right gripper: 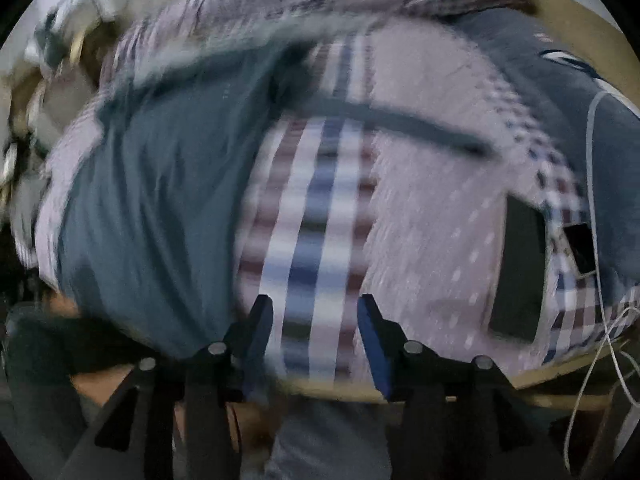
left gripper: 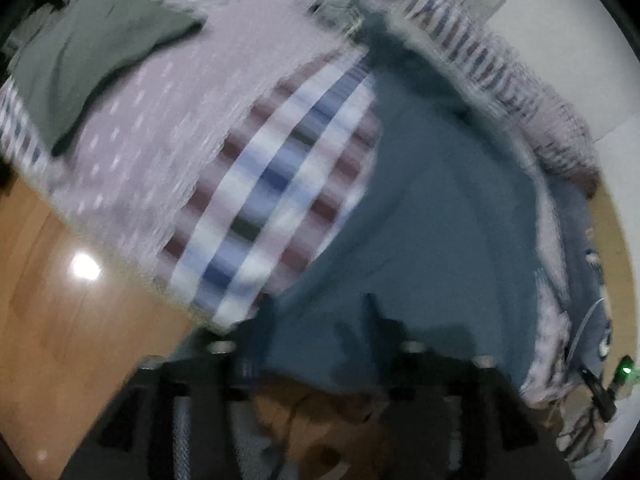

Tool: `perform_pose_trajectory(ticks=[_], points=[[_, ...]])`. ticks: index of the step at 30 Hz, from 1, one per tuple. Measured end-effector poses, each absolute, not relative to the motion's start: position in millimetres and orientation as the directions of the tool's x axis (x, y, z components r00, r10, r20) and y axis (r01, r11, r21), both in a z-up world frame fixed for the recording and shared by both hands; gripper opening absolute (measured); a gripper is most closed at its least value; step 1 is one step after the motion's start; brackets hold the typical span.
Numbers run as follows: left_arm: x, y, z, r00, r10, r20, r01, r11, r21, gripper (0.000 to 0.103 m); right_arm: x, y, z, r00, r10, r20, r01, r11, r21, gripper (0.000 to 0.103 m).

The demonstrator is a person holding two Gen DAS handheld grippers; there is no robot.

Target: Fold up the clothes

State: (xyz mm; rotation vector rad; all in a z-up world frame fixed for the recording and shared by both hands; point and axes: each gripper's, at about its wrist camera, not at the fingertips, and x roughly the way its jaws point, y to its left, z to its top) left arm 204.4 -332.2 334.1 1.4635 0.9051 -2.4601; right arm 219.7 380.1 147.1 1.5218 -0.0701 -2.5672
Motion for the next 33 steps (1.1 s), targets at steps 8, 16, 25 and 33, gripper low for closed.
perform_pose_trajectory(ticks=[8,16,25,33], points=[[159,-250,286,-0.709,0.349,-0.613,0.093,-0.815,-0.571,0.085,174,455,129,-0.65,-0.193,-0.735,-0.165,-0.908,0.384,0.061],[79,-134,202,-0.68,0.563,-0.47,-0.138,-0.728,-0.672,0.087,121,533,58,-0.703,-0.196,-0.684,-0.425,-0.655,0.624,0.065],[-4,-97,70,-0.661,0.573,-0.485,-0.086,-0.7,-0.709,0.087,79,548,19,-0.681,-0.16,-0.715,-0.513,-0.592,0.621,0.065],[-22,-95,32,-0.694,0.527,-0.491,-0.07,-0.727,-0.683,0.087,37,536,31,-0.622,-0.079,-0.779,-0.489,-0.738,0.465,0.004]])
